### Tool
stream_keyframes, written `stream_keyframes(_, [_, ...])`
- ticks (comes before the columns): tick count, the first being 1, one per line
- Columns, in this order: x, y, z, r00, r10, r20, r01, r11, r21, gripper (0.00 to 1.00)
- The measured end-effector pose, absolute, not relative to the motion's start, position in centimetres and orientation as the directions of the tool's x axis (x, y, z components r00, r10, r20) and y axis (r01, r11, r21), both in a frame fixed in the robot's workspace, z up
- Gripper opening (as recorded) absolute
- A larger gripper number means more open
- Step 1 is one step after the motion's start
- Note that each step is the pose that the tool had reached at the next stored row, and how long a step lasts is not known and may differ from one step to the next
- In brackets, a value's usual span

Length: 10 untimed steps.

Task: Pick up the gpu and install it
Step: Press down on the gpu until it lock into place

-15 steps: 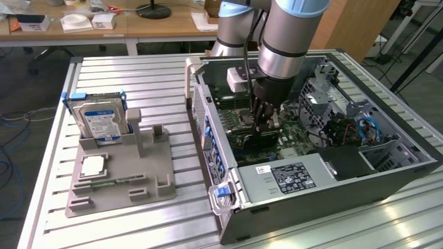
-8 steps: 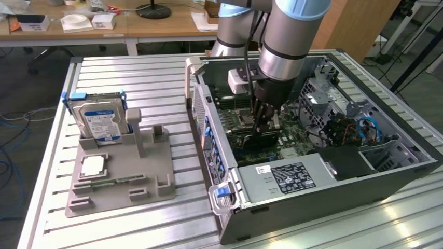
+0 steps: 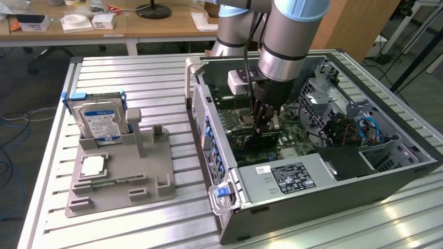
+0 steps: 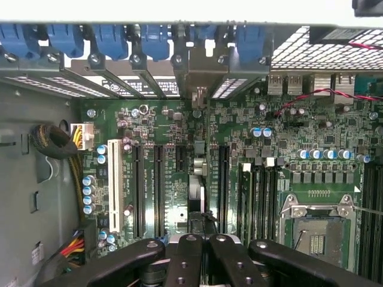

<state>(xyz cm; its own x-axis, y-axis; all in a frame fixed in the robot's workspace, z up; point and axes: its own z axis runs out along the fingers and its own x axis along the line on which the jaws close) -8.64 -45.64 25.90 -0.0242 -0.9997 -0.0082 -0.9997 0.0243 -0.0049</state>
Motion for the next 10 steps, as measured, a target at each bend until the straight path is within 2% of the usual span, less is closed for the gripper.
stream_keyframes(10, [-8.64, -45.64, 26.55, -0.024, -1.000, -0.008, -1.000, 0.024, -0.005, 0.11])
